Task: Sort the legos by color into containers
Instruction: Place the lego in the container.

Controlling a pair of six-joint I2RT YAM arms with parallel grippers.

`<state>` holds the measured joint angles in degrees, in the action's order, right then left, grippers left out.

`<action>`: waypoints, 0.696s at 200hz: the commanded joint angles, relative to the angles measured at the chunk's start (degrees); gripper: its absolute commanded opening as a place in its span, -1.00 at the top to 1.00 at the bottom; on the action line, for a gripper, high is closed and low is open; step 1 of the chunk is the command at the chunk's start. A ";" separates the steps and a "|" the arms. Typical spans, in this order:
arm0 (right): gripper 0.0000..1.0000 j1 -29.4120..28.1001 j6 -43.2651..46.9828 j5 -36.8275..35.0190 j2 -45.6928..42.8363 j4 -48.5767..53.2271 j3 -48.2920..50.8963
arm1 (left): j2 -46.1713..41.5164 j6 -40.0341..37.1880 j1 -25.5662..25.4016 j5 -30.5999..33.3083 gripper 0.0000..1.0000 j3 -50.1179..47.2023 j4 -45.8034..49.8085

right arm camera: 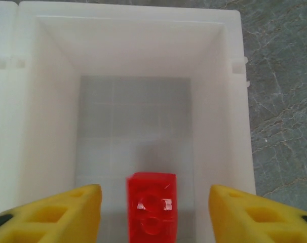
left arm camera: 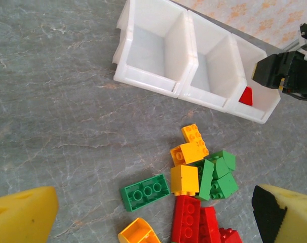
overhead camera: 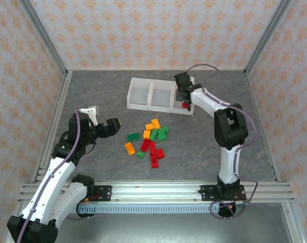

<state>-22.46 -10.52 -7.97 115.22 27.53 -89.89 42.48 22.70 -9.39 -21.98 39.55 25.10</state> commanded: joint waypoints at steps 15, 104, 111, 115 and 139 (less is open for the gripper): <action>-0.40 -0.14 -0.79 -0.38 -4.91 -0.37 -1.01 | 0.60 0.56 -0.26 -0.35 -0.98 -1.36 -3.40; -0.68 -2.71 -10.32 9.76 -19.20 1.94 7.23 | 3.42 0.01 -0.79 -0.80 -0.98 -1.74 -2.80; -0.73 -3.46 -10.96 10.51 -20.70 2.13 8.71 | 3.77 -0.02 -0.96 -0.75 -0.98 -1.74 -2.73; -0.76 -3.97 -11.39 10.86 -21.51 2.20 9.55 | 3.86 -0.02 -1.05 -0.70 -0.99 -1.67 -2.65; -0.79 -7.78 -14.21 13.82 -26.16 2.88 15.51 | 4.54 -0.02 -1.76 -0.46 -0.98 -1.60 -2.34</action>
<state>-26.87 -20.21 1.83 92.97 27.88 -79.35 46.74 22.87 -10.44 -22.11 38.39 23.31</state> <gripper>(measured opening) 0.890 0.993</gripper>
